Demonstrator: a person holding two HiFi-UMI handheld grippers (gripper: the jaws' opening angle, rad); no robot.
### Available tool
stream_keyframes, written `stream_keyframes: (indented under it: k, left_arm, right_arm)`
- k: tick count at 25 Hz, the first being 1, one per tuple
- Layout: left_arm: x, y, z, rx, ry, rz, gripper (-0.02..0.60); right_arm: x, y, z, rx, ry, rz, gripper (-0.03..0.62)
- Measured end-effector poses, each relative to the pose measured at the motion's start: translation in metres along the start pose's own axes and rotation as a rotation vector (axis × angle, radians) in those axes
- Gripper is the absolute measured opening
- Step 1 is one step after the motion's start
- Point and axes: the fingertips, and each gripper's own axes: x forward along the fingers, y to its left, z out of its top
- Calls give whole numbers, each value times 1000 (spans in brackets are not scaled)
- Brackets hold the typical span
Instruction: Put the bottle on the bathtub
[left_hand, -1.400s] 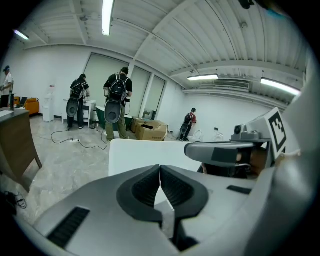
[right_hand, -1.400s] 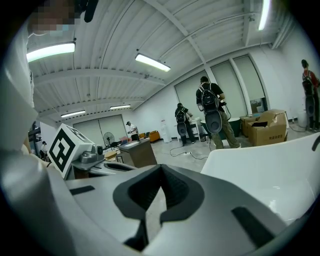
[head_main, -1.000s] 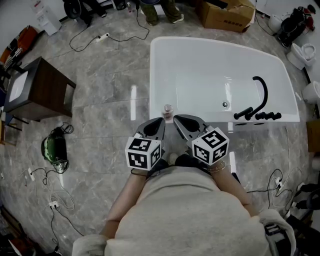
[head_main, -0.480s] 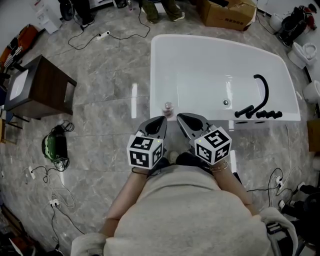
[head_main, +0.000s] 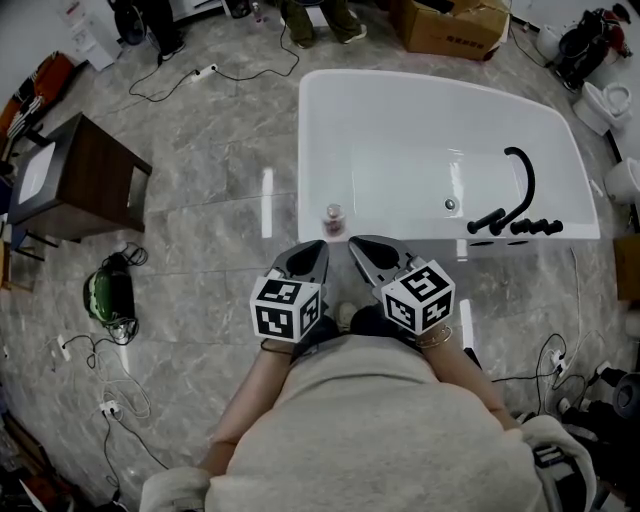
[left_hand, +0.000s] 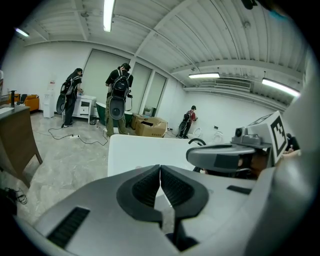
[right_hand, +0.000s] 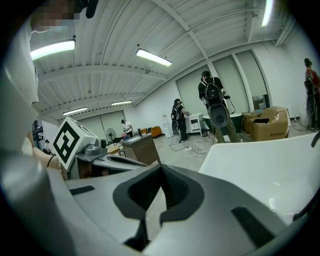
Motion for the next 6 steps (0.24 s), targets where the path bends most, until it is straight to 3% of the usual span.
stream_keyframes:
  k: [6]
  left_arm:
    - [1, -4, -7, -1, 15, -2, 8]
  right_arm:
    - [1, 8, -7, -1, 15, 29, -2]
